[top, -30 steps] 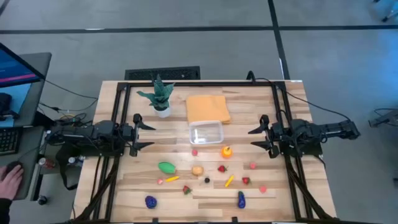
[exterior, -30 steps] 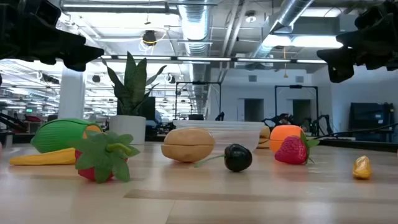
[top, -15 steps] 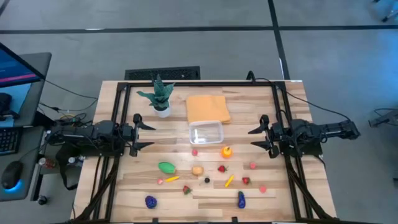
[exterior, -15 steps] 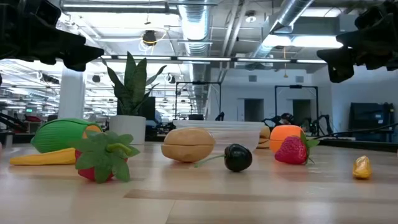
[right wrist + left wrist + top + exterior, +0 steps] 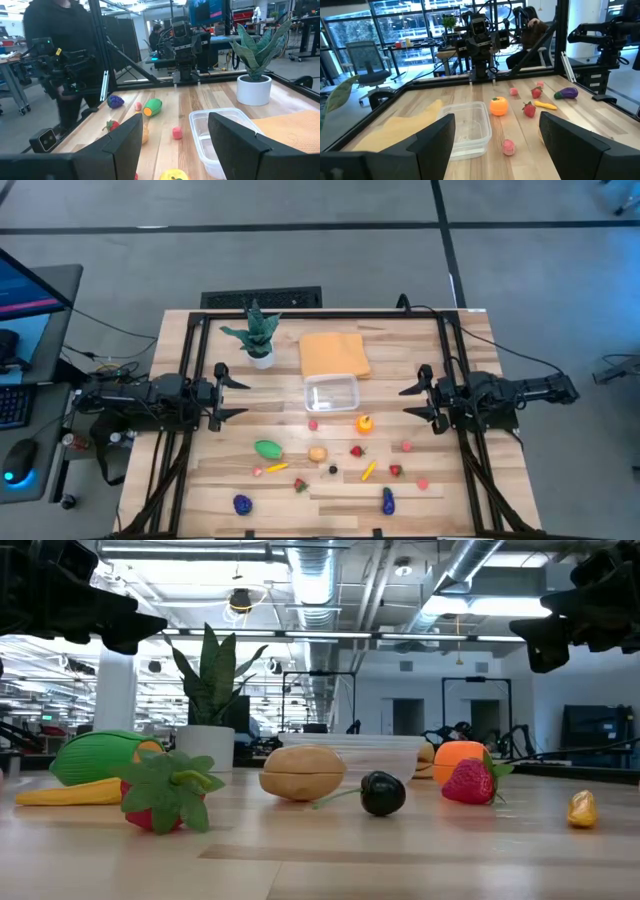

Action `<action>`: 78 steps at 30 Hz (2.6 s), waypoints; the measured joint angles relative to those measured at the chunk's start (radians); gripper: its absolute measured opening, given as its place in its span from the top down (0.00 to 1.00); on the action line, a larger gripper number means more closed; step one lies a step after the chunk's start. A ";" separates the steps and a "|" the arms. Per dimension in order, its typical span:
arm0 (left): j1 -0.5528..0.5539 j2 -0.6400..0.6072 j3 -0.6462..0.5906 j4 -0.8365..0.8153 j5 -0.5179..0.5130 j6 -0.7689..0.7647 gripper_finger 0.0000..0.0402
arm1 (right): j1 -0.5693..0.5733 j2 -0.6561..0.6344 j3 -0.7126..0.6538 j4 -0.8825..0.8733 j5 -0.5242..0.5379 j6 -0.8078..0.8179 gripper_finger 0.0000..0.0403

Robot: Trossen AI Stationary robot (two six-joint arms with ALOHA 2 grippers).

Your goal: Pick and placing Produce into tupperware

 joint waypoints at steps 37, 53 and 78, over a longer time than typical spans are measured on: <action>0.000 0.000 0.000 0.000 0.000 -0.004 0.30 | 0.000 0.000 0.000 0.000 0.000 0.000 0.45; 0.000 0.000 -0.002 0.022 -0.003 -0.472 0.30 | 0.000 0.000 0.000 0.000 0.000 0.000 0.45; -0.001 0.000 -0.001 0.232 -0.046 -0.949 0.30 | -0.001 0.000 0.000 0.354 0.108 0.830 0.45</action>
